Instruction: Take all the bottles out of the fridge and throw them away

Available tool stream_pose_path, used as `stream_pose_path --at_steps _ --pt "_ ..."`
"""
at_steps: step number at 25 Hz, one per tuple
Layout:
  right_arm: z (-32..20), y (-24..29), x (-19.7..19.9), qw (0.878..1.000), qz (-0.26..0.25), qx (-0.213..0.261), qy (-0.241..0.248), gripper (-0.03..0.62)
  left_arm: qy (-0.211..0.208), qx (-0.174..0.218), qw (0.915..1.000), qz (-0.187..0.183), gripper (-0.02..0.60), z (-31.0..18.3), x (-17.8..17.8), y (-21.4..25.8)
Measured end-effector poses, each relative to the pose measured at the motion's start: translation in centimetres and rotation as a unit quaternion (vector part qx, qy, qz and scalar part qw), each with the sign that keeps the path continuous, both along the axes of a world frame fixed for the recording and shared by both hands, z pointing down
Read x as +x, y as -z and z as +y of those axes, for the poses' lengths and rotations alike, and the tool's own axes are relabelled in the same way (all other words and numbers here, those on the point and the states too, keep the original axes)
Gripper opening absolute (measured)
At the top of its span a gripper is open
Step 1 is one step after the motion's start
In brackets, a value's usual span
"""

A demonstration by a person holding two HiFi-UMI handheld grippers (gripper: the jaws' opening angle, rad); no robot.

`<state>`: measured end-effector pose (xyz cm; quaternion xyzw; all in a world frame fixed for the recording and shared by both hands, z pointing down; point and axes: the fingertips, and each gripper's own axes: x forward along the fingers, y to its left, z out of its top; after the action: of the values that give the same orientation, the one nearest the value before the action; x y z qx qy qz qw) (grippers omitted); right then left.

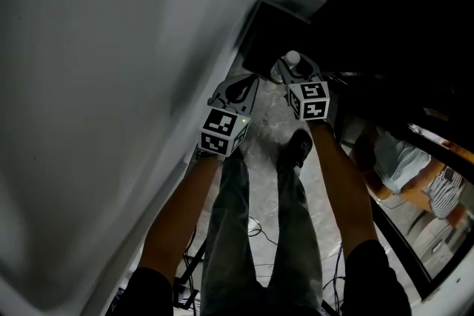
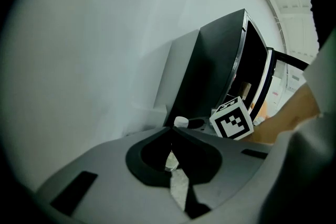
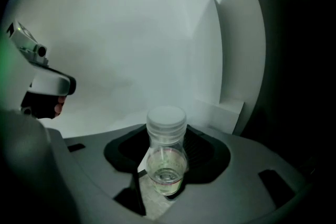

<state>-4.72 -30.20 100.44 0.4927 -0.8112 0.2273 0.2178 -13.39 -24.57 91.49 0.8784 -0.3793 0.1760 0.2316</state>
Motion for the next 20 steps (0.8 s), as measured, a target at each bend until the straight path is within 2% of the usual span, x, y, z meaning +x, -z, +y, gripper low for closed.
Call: stream_pose_path --at_steps 5,11,20 --pt "-1.9 0.1 0.2 1.0 0.009 0.003 -0.007 0.199 -0.006 0.003 1.0 0.0 0.002 -0.4 0.1 0.2" --pt "-1.7 -1.6 0.0 1.0 0.025 -0.009 -0.004 0.199 -0.006 0.001 1.0 0.001 0.002 -0.6 0.0 -0.1" --pt "-1.2 -0.8 -0.1 1.0 0.016 -0.006 -0.013 0.199 -0.003 0.006 1.0 0.003 0.002 -1.2 0.0 0.5"
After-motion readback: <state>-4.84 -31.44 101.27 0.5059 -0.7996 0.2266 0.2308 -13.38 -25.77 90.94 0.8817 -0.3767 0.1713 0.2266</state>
